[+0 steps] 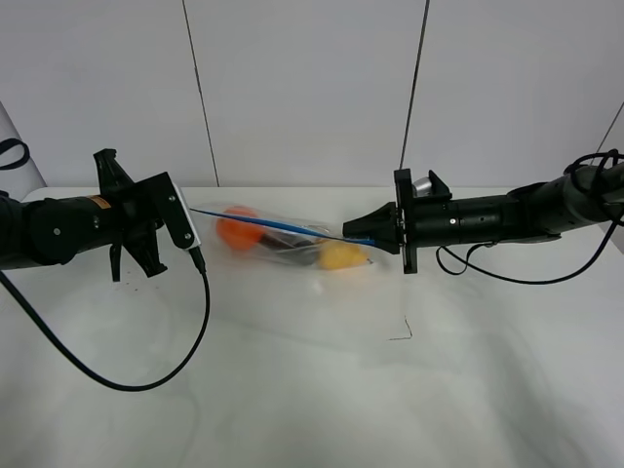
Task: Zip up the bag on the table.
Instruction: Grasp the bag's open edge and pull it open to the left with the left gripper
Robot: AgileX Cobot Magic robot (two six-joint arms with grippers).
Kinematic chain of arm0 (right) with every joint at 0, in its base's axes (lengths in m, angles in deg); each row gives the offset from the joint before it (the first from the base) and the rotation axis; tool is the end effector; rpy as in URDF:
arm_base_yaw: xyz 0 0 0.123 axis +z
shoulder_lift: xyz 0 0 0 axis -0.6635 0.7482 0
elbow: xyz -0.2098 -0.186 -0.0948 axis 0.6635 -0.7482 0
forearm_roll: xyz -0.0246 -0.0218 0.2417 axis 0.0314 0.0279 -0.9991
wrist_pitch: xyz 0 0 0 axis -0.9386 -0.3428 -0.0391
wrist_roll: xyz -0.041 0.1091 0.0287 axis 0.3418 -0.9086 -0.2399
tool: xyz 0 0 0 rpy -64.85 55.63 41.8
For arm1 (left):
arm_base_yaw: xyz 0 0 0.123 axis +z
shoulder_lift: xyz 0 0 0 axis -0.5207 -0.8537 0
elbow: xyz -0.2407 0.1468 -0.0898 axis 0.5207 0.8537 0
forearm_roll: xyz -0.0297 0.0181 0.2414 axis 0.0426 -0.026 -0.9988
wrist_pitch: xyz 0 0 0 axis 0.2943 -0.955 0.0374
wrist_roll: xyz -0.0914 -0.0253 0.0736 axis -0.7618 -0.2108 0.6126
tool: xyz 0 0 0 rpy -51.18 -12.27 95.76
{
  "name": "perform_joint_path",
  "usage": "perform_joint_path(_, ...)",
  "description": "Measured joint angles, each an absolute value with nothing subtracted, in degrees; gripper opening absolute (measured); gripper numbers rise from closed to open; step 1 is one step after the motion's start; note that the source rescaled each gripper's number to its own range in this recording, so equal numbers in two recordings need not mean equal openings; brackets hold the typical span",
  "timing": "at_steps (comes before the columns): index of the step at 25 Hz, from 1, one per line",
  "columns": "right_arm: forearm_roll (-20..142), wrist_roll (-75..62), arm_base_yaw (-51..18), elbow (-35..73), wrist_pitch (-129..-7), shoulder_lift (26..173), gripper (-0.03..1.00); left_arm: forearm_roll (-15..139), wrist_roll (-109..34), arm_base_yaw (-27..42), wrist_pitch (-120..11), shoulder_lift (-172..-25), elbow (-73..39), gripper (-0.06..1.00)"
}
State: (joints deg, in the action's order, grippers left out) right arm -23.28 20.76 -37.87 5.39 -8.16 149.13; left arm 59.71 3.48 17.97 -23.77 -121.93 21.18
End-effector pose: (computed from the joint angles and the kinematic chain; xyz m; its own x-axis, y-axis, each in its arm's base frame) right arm 0.3832 0.1370 0.1412 -0.9813 0.1922 -0.0095 0.0417 0.2606 0.9646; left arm 0.3474 -0.0722 0.1886 -0.0273 0.9359 -0.3513 0.4260 0.3288 0.8429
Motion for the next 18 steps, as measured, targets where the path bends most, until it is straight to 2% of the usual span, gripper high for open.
perform_joint_path(13, -24.6, 20.6, -37.3, 5.6, -8.2, 149.1, 0.00, 58.2, 2.8, 19.9, -24.8, -121.9, 21.2, 0.01)
perform_joint_path(15, -23.6, 20.6, -37.5, 5.6, -8.2, 149.1, 0.00, 59.0, 1.3, 20.6, -24.2, -121.9, 21.3, 0.11)
perform_joint_path(18, -22.2, 20.6, -38.5, 5.6, -8.1, 149.1, 0.00, 61.0, -1.0, 22.5, -22.4, -121.9, 21.3, 0.39)
